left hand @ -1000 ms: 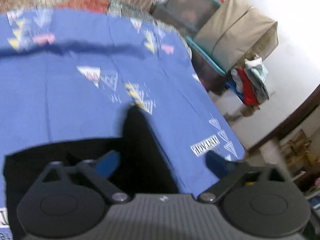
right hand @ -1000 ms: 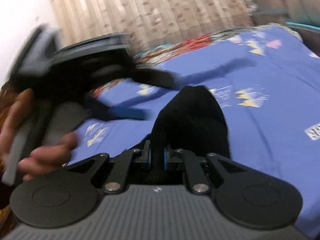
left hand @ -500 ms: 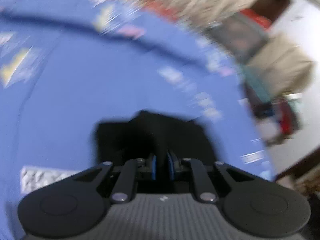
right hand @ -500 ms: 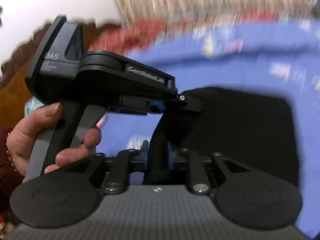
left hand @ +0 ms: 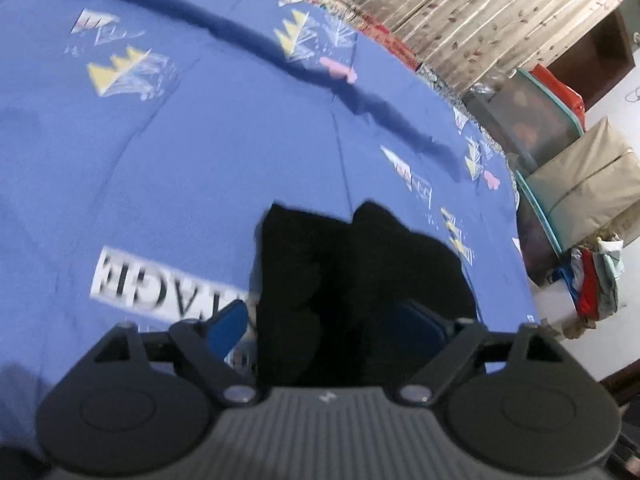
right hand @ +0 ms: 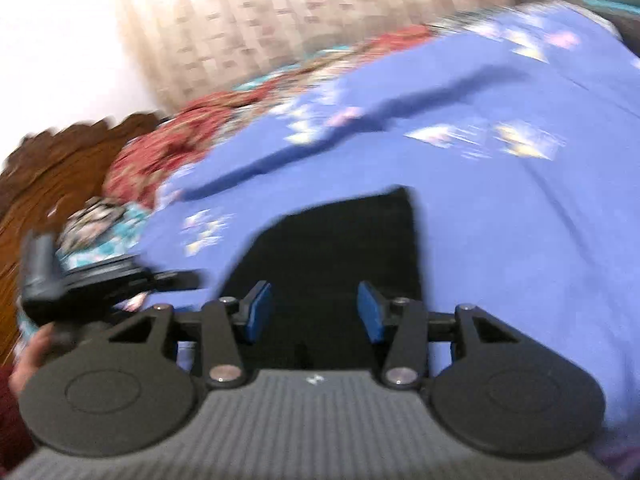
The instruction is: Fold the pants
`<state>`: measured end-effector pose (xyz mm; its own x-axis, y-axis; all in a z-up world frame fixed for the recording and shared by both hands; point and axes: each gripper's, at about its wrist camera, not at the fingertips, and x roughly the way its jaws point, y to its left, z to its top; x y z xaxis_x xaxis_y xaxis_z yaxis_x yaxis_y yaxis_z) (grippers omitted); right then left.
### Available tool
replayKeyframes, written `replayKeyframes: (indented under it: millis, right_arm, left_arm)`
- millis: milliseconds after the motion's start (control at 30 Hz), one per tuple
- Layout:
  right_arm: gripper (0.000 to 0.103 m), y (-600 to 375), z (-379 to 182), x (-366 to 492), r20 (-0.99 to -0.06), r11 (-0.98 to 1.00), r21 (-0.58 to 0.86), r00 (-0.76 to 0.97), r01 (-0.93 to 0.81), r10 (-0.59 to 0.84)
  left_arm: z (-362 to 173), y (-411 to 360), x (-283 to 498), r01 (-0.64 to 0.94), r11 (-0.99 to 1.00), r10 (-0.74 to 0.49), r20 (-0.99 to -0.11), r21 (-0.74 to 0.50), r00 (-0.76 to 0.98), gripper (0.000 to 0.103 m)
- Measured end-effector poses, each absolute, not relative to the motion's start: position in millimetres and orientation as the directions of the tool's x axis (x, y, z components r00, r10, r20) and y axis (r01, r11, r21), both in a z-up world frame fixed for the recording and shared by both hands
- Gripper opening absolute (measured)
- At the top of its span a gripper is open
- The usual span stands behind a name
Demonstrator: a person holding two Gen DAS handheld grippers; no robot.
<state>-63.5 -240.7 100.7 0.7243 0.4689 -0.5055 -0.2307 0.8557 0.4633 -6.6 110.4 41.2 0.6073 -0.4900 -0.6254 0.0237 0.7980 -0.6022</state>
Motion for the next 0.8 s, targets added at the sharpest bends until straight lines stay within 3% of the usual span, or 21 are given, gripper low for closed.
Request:
replayKeyframes:
  millis: [167,433,667,800]
  right_arm:
    - [0.052,-266.4,71.3,-66.9,-0.572,0.836,0.540,0.688,-0.094,0.447]
    - [0.055,-230.8,75.7,-82.7,-0.592,0.891,0.405,0.682,-0.208,0.428]
    - [0.055,-235.5,68.3,-66.8,-0.586,0.883,0.435,0.689,-0.177,0.427]
    - [0.055,-230.2,70.3,-64.9,-0.588,0.896,0.407,0.700,-0.177,0.405]
  left_arm:
    - [23.9,91.5,-17.2,0.006,0.815,-0.495,-0.690,-0.579,0.528,0.094]
    - [20.3,70.5,-30.3,0.022,0.882,-0.418,-0.760,-0.470,0.498,0.094]
    - [67.7,91.2,-33.9,0.016,0.907,-0.333,-0.693,-0.421,0.639,0.094]
    - [76.4,65.5,-5.3,0.069,0.935,-0.309,-0.708,-0.347,0.635,0.090]
